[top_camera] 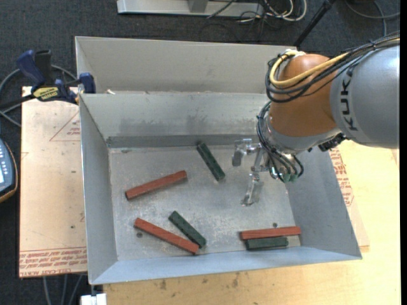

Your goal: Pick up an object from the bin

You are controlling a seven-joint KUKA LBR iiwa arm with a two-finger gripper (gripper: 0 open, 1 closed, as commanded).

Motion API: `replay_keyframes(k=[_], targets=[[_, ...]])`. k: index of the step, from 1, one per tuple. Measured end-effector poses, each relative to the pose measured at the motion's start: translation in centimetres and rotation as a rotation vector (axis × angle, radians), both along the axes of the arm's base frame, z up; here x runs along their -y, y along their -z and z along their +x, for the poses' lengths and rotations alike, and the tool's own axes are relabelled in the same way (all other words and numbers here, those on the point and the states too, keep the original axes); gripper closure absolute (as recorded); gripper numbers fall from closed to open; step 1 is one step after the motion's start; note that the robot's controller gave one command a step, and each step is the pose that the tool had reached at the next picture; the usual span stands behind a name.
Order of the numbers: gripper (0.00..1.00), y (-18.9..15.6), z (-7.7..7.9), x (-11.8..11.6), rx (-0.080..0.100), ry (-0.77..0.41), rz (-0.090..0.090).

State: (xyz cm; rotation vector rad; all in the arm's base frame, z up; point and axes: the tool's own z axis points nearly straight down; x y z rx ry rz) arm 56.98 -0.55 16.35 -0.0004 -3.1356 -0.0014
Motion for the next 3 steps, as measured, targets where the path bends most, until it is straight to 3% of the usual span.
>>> replay_keyframes(k=[1,2,3], targets=[[0.00,4.9,1.5,-11.0,0.006,-0.003,0.004],[0.00,9.6,3.9,-17.9,0.008,-0.095,0.003],[1.00,9.3,4.0,-17.5,0.008,-0.089,0.001]])
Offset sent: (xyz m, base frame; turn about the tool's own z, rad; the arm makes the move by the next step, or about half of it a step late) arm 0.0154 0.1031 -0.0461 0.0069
